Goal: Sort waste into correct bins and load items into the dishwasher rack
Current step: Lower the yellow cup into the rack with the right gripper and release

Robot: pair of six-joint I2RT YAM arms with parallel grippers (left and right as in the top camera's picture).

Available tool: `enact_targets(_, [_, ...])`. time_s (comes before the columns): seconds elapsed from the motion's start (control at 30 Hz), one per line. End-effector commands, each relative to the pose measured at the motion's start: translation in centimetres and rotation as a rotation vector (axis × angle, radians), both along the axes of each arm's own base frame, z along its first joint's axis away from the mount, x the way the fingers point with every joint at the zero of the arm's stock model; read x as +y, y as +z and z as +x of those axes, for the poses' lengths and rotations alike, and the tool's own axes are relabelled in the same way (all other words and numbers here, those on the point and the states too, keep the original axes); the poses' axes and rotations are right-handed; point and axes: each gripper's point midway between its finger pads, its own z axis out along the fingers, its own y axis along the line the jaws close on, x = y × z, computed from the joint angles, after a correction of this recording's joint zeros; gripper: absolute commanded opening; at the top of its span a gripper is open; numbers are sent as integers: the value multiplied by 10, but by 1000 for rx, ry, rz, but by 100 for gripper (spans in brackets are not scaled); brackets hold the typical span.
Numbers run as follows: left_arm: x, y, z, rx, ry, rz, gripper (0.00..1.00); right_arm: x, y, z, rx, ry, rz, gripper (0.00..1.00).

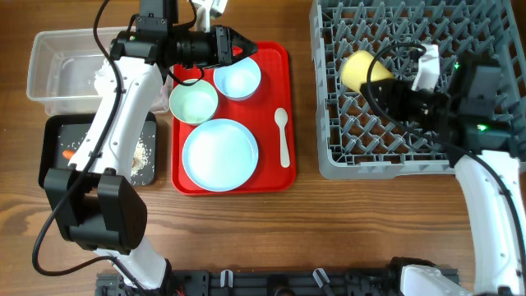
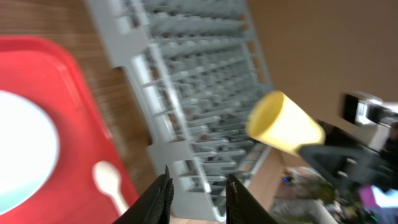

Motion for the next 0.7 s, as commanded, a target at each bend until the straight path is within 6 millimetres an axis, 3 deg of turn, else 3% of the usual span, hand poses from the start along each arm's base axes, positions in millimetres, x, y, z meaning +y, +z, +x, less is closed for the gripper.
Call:
enact_targets(0.0, [19,-15,14,-9,105,129,29,-42,32,-2,-39,-145,-239,64])
enact_targets(0.17, [21,-19,13,5,117,148,27,-55,21,-12,60,-229,-268,64])
enact_targets(0.37, [32,-30,13,34,160,213,25,-63,-21,-42,302,-263,-303,64])
enact_targets(0.5, [39,-37,14,45,191,259,23,-60,-44,-61,444,-241,-328,64])
enact_targets(0.67, [44,-45,18,51,212,291,29,-45,-62,-69,539,-175,-353,64])
